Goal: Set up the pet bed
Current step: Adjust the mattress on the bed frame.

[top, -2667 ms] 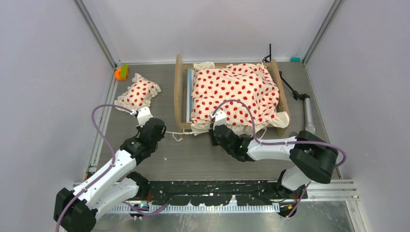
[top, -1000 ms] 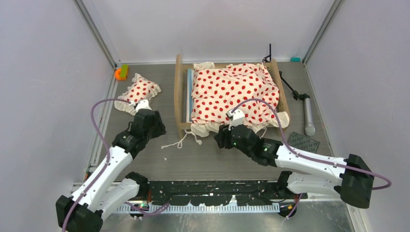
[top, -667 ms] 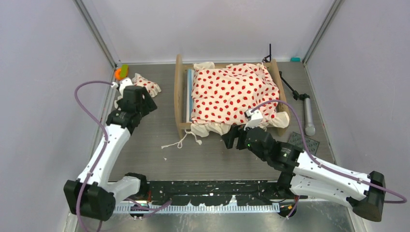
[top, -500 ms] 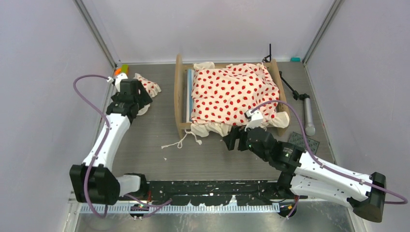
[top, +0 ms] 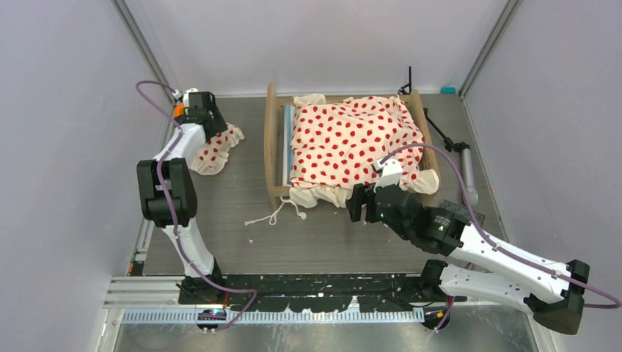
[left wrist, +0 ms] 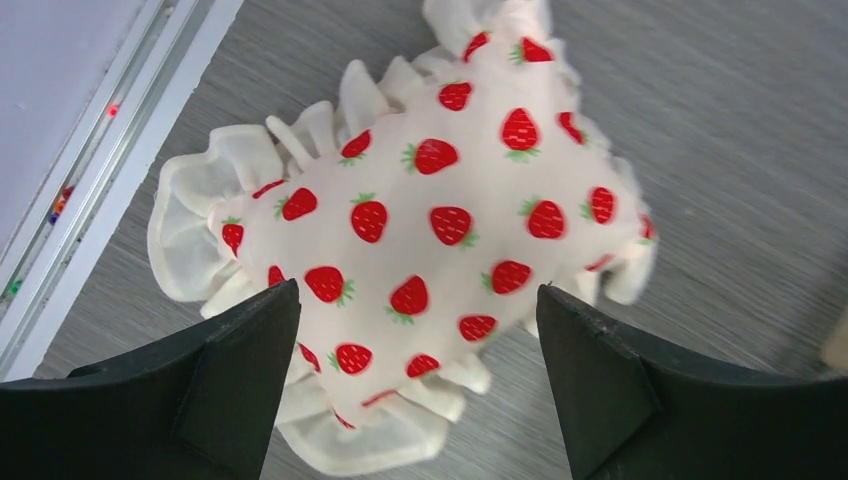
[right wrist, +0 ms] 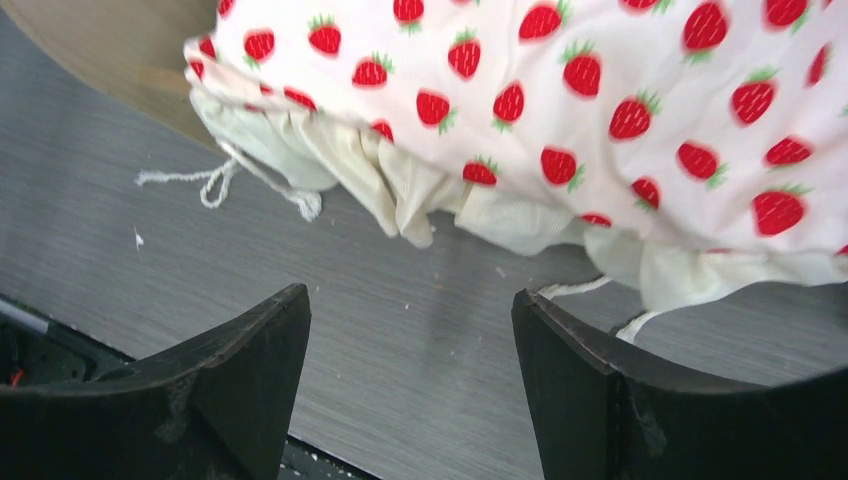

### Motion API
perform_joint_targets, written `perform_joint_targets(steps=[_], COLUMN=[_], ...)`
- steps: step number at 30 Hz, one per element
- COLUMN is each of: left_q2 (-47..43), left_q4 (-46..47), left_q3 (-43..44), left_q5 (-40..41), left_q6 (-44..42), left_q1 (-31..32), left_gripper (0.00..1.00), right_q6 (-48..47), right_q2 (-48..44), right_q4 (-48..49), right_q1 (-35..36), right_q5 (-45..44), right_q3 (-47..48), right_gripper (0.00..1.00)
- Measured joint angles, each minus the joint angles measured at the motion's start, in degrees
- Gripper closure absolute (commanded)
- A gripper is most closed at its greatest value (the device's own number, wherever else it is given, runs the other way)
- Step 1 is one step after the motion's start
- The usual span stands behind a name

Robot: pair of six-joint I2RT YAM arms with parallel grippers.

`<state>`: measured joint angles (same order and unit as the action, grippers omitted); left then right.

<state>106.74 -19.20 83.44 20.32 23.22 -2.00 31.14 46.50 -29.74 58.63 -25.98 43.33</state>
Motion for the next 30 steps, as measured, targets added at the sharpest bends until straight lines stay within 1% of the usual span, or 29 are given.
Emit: perform_joint_targets(steps=[4,8,12,15,17,20,24,27,28,30], left_q2=[3.7,6.6,7.6,7.6,7.7,8.0,8.3,8.3,8.3,8.4], left_q4=[0.6,1.0,1.6,2.1,2.5,2.8,2.8,2.8,2.8,2.8], left_q3=[0.0,0.3,0.3,0.3,0.3,0.3,0.3,0.3,0.3,0.3], left_q5=[-0.1,0.2,0.6,0.9,1.2,1.3,1.4,1.4,1.4,1.4], left_q6=[-1.4,-2.3,-2.7,-2.7,-2.7,-2.7,-2.6,-2.6,-2.5,-2.5], left_q1=[-1.5,-1.7,-1.7,-1.8,-1.9,-2.0,-2.2,-2.3,-2.3,-2.4], left_gripper=[0.1,0.1,0.1,0.1,0.1,0.1,0.1,0.1,0.1,0.1], right_q6=[-1.6,-3.5,-5.0,-5.3,-5.2,-4.7,-4.1,-4.0,-4.0,-4.1], right_q2=[3.5,6.9,18.6,30.3,37.0,47.4,57.0,62.2,63.7,66.2], right_q4=[-2.2,-2.7,-2.8,-1.6,-1.3,-0.9,-1.7,-3.1,-3.6,-4.6], right_q1=[-0.3,-2.2,-6.3,-8.7,-9.6,-10.4,-10.6,-10.6,-10.6,-10.6], right_q5=[-3.0,-1.9,1.3,4.1,5.3,6.9,7.6,8.0,8.1,8.1], right_q3=[7.0,10.2,20.1,30.2,36.0,44.2,50.3,53.2,54.1,55.6], right_gripper=[0.23,0.23,0.29,0.32,0.31,0.27,0.25,0.25,0.26,0.33])
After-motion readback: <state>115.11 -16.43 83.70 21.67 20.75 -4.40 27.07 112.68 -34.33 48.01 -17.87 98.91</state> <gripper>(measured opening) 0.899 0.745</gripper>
